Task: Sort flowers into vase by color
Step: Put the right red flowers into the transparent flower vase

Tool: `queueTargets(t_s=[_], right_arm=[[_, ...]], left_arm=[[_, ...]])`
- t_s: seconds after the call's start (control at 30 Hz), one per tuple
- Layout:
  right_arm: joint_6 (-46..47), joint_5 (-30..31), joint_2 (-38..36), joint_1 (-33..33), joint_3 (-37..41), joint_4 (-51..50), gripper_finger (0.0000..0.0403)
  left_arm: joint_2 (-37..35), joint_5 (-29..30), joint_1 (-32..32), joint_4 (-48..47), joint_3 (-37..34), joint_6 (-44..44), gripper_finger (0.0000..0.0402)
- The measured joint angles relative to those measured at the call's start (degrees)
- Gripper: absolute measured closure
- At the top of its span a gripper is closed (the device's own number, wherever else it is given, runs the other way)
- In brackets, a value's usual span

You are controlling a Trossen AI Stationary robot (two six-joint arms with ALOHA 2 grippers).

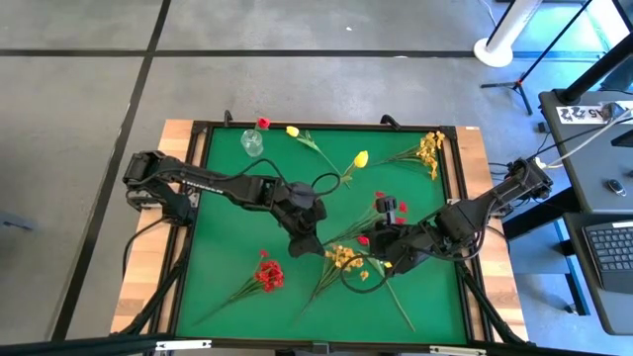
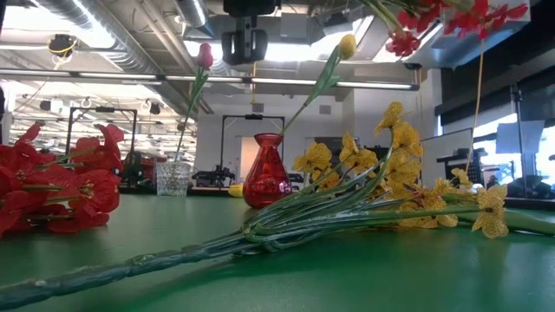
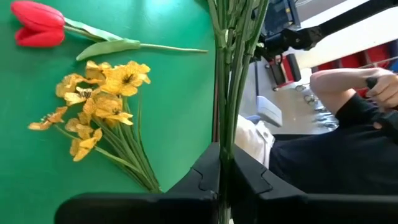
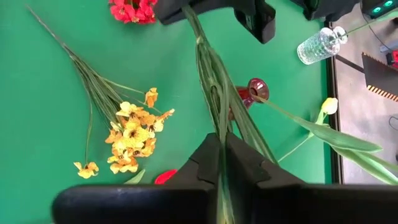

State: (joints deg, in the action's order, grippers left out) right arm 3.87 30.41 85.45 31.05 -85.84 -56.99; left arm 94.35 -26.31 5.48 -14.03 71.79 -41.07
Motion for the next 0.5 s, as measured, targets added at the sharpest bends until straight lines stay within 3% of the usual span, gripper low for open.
queueTargets(t_s=[0.3, 0.5], right_arm=[[-1.3, 1.0, 0.0, 0.1, -6.1, -3.3, 0.0253], [1.9, 0.8, -0.1, 1.3, -15.3, -9.9, 0.0178]], left_arm=[[0.0, 4.3, -0.1, -4.7, 0.0, 1.8, 0.0397], [-4.4, 15.8, -0.3, -10.6, -0.1, 5.4, 0.0397]])
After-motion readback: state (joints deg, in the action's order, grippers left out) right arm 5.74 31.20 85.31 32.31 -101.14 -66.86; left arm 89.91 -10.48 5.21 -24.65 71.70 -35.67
